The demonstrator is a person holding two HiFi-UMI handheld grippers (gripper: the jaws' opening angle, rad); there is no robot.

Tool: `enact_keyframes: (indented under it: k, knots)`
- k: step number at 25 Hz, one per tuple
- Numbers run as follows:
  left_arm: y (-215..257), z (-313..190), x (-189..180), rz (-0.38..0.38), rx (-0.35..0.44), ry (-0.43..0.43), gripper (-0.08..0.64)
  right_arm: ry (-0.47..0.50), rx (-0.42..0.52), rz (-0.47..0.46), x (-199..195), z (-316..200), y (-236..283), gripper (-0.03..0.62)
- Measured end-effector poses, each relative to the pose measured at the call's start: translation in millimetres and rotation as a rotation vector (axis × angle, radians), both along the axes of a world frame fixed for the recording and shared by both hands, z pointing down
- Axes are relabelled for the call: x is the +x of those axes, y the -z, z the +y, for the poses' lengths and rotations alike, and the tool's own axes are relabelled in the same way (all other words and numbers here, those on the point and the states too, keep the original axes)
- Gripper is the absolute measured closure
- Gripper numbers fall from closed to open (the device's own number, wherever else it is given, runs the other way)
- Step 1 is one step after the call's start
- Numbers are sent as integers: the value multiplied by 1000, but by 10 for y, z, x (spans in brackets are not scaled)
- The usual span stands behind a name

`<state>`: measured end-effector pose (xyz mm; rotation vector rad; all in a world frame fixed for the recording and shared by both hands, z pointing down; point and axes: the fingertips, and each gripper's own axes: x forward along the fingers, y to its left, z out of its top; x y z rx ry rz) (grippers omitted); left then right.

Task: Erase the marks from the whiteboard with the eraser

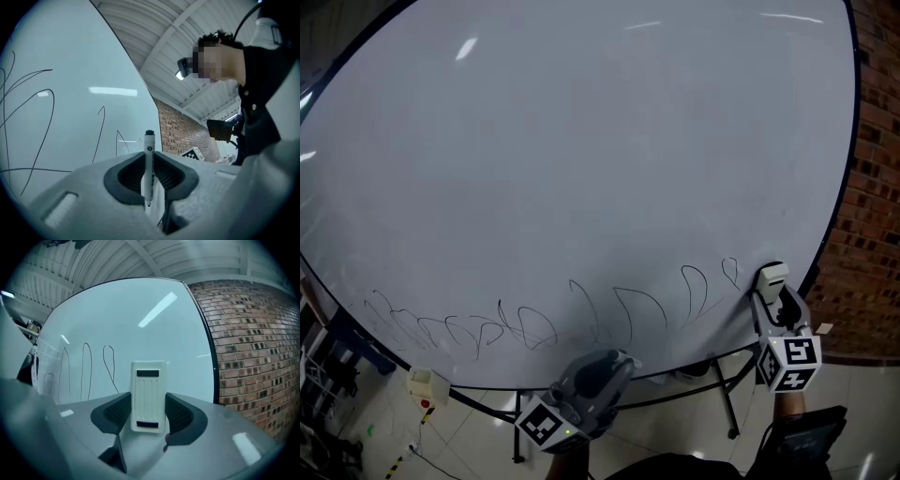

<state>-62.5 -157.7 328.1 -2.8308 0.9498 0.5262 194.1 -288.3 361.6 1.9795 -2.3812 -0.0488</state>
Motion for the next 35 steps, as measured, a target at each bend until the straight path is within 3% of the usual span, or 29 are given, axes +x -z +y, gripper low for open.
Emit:
enact_keyframes:
  k: [4, 11, 14, 21, 28, 35]
  knots:
    - [4, 37, -7, 0, 5, -1, 497, 49, -8, 22, -264, 62, -50, 360]
    - [9, 89, -53, 0, 6, 13, 497, 241, -59, 123, -1055, 241, -360, 360]
    - [5, 96, -59, -2, 4, 20, 499, 274, -66, 141, -1155, 260, -429, 360]
    - [26, 86, 11, -5, 8, 15, 497, 262, -77, 83, -825, 170, -328, 360]
    - [13, 85, 56, -7, 3, 14, 497, 100, -47, -9, -7, -10, -93, 360]
    - [-7, 71, 52, -8, -2, 17, 498, 61, -38, -33, 30, -11, -80, 360]
